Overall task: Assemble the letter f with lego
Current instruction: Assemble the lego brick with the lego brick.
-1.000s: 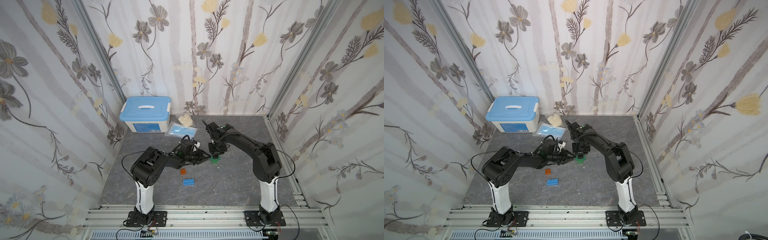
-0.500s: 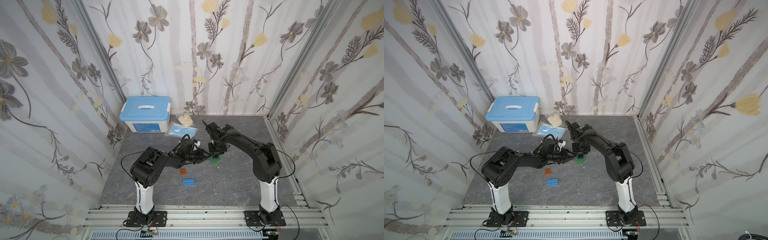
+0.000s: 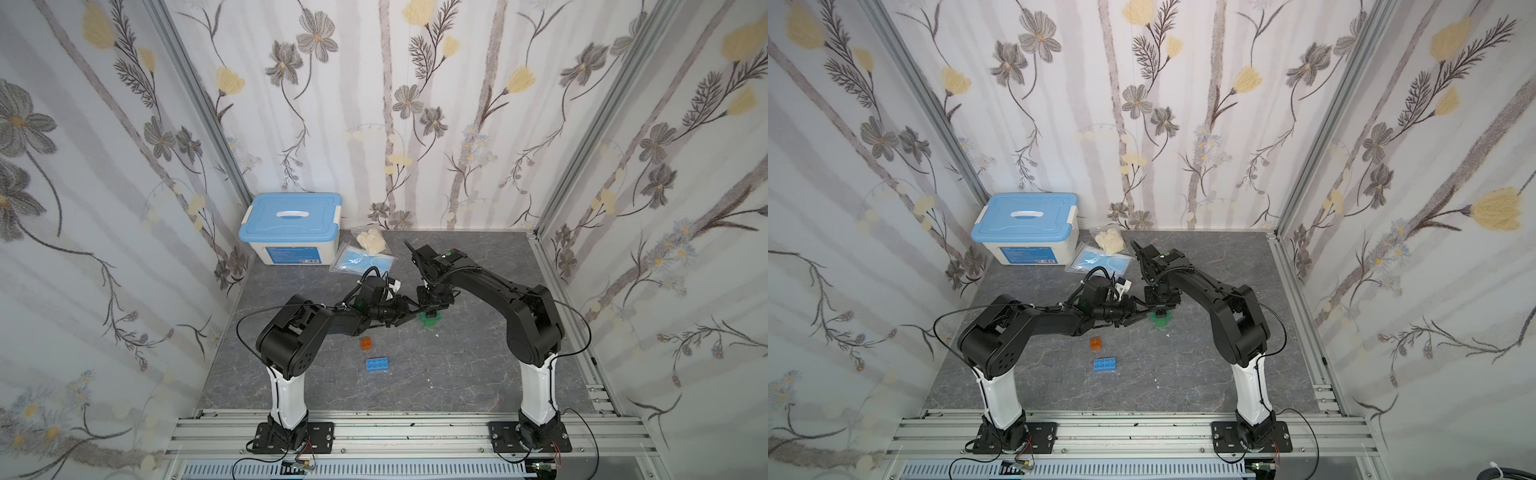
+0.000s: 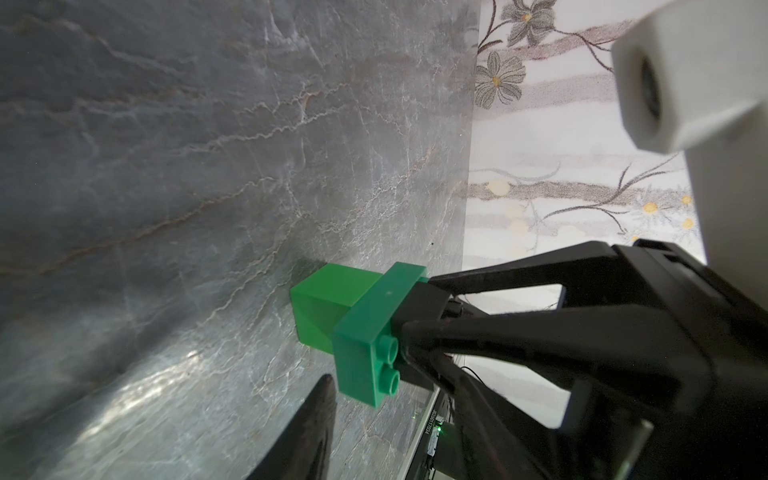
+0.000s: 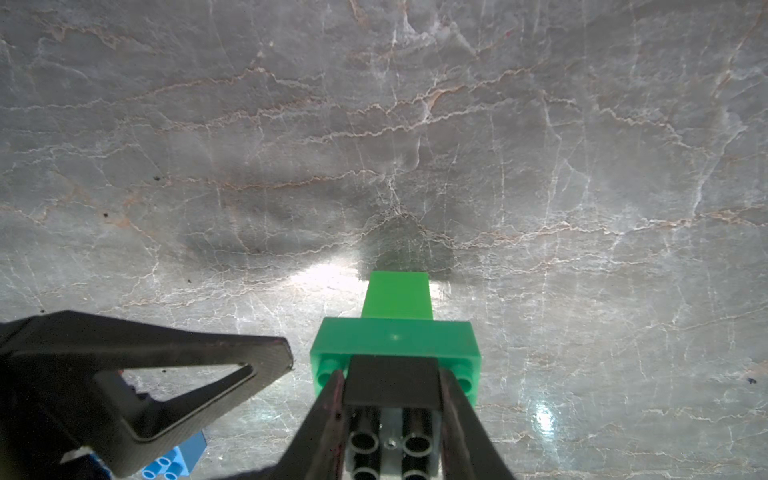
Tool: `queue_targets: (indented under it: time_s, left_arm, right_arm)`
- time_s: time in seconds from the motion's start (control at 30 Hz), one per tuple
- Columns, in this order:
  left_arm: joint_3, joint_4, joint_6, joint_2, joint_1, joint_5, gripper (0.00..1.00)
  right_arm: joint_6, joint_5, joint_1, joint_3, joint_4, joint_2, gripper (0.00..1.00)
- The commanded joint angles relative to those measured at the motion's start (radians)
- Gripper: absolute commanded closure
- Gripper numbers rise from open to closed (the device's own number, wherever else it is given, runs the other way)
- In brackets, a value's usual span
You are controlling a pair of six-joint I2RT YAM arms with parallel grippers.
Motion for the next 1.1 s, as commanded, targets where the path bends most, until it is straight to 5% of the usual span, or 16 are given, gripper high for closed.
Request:
queue_targets:
  time_s: [0.0, 0.8, 1.07]
  left_arm:
    - [0.015, -0.034, 0.024, -0.017, 0.001, -0.011, 0.48]
    - [-0.004, -0.143, 0.071, -0.115, 0.043, -0.041, 0.36]
    - [-0.04, -0.649, 0.123, -0.451, 0.197, -0.262, 0.12]
  right_arm:
    - [0.003, 0.03, -0.002, 0.008, 0.015, 0.02, 0.64]
    - [0.001, 0.02, 0.021, 0.036, -0.016, -0.066, 0.53]
    - [-0.022, 0.059, 0.137, 0.066, -0.006, -0.138, 0.38]
